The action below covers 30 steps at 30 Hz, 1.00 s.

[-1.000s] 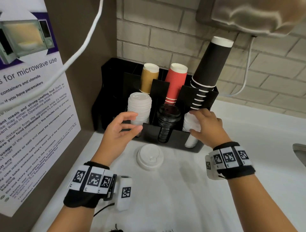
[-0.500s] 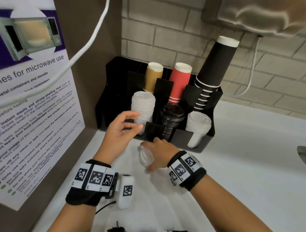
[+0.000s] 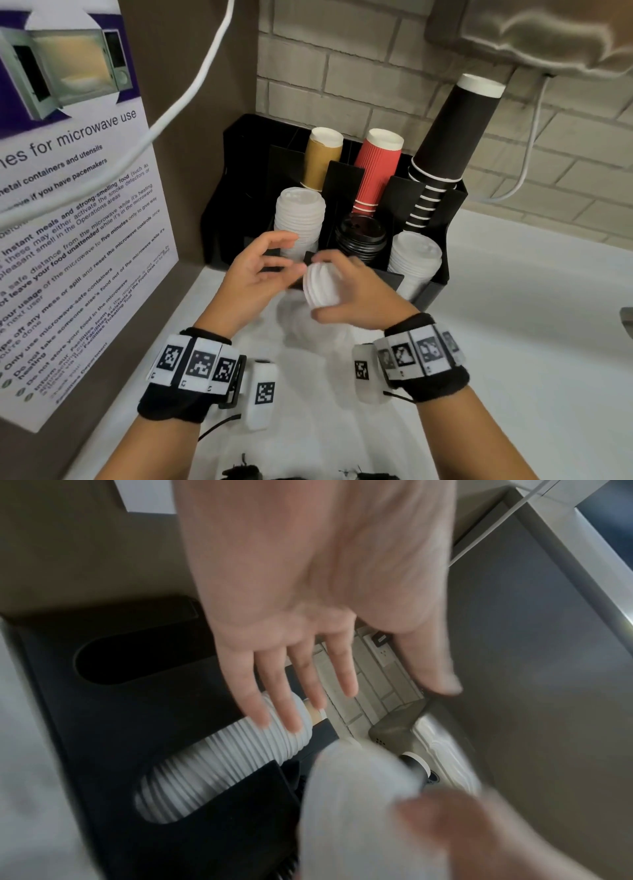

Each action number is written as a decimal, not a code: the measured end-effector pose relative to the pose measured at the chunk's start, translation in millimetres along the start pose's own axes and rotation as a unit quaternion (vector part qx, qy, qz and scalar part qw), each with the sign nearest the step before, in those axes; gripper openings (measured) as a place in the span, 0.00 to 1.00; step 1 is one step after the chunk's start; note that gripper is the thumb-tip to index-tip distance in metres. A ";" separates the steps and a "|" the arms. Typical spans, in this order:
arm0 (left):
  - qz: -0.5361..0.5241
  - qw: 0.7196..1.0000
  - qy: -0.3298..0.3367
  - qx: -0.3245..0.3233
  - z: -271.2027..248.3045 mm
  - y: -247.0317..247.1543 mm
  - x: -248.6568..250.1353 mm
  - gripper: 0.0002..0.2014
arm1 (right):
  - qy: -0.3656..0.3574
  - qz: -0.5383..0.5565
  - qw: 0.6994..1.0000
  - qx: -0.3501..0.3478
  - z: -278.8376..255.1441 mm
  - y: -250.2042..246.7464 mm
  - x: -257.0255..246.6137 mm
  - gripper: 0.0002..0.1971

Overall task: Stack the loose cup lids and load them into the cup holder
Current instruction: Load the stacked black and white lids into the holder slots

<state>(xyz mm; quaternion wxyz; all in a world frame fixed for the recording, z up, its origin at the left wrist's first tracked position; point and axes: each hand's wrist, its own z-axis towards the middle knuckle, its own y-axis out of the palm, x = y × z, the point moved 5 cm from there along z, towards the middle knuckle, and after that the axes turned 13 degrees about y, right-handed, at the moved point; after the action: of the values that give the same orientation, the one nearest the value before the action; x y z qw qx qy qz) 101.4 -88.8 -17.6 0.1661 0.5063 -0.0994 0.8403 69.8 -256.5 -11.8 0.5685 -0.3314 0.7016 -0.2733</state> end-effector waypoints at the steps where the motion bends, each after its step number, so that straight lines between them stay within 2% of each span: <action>1: -0.015 0.999 -0.015 -0.037 -1.1 5.2 -2.1 0.33 | -0.022 0.064 0.998 0.006 -4.8 -8.0 -3.7 0.36; 3: -0.038 0.993 -0.037 -0.102 -3.9 17.5 -3.9 0.44 | -0.044 0.162 0.986 -0.011 -13.8 -16.4 -10.4 0.35; 5: -0.070 0.990 -0.039 -0.120 -5.3 26.5 -3.0 0.48 | -0.048 0.199 0.978 -0.029 -19.8 -19.0 -13.8 0.35; 13: -0.107 0.991 -0.009 -0.079 -3.6 31.2 5.1 0.45 | -0.049 0.241 0.969 0.004 -27.0 -25.6 -17.3 0.34; 21: -0.070 0.993 -0.015 -0.094 -3.3 30.1 -0.5 0.49 | -0.064 0.226 0.971 0.045 -30.5 -35.0 -14.8 0.32; 24: -0.052 0.997 -0.019 -0.044 -3.3 18.5 -2.2 0.38 | -0.054 0.226 0.958 0.170 -34.0 -79.1 7.5 0.31; 27: -0.018 0.999 -0.011 0.024 -2.2 3.3 -1.8 0.26 | 0.017 0.156 0.941 0.300 -35.6 -128.4 43.9 0.29; 30: 0.017 0.999 -0.003 0.049 -1.1 -4.6 -2.0 0.18 | 0.087 0.075 0.946 0.304 -25.0 -146.9 71.8 0.29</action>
<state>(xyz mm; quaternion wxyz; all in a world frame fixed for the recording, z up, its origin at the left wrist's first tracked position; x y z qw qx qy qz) 103.1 -84.5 -19.9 0.1269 0.5146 -0.0675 0.8453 58.4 -404.7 60.7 0.5978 -0.0638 0.6550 -0.4577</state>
